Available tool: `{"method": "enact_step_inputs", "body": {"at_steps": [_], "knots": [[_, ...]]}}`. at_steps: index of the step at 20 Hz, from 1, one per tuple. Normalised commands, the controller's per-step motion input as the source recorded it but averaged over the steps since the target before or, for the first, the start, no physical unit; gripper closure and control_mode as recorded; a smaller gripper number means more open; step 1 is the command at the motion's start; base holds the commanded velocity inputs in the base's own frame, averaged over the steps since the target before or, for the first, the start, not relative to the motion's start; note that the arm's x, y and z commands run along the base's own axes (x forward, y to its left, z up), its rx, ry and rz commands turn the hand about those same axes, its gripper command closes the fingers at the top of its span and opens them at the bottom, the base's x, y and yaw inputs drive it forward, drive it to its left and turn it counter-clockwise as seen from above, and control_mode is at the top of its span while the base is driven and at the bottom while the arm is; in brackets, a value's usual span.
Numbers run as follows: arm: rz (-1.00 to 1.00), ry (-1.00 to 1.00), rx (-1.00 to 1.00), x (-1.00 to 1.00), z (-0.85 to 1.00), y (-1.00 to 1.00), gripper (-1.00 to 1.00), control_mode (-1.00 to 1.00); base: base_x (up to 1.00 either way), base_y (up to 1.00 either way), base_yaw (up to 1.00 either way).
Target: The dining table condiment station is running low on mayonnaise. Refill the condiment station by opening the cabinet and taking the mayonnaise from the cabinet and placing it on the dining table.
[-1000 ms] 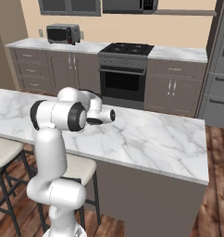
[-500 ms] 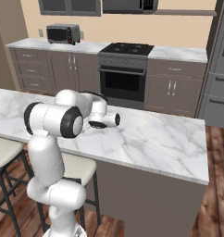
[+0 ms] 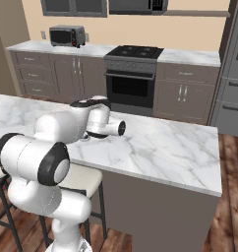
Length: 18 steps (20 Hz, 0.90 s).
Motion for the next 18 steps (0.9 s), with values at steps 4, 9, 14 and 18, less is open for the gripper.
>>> {"method": "enact_step_inputs", "body": {"at_steps": [4, 9, 14, 18], "knots": [[-0.13, -0.24, 0.00, -0.97, 1.00, -0.01, -1.00, -1.00, 0.00, 0.00, 0.00], [-0.11, -0.19, 0.00, -1.00, 1.00, -0.06, -1.00, -1.00, 0.00, 0.00, 0.00], [-0.07, -0.14, 0.00, -1.00, 1.00, -0.11, -1.00, -1.00, 0.00, 0.00, 0.00], [-0.10, -0.06, 0.00, -1.00, 1.00, -0.13, -1.00, -1.00, 0.00, 0.00, 0.00]]}}
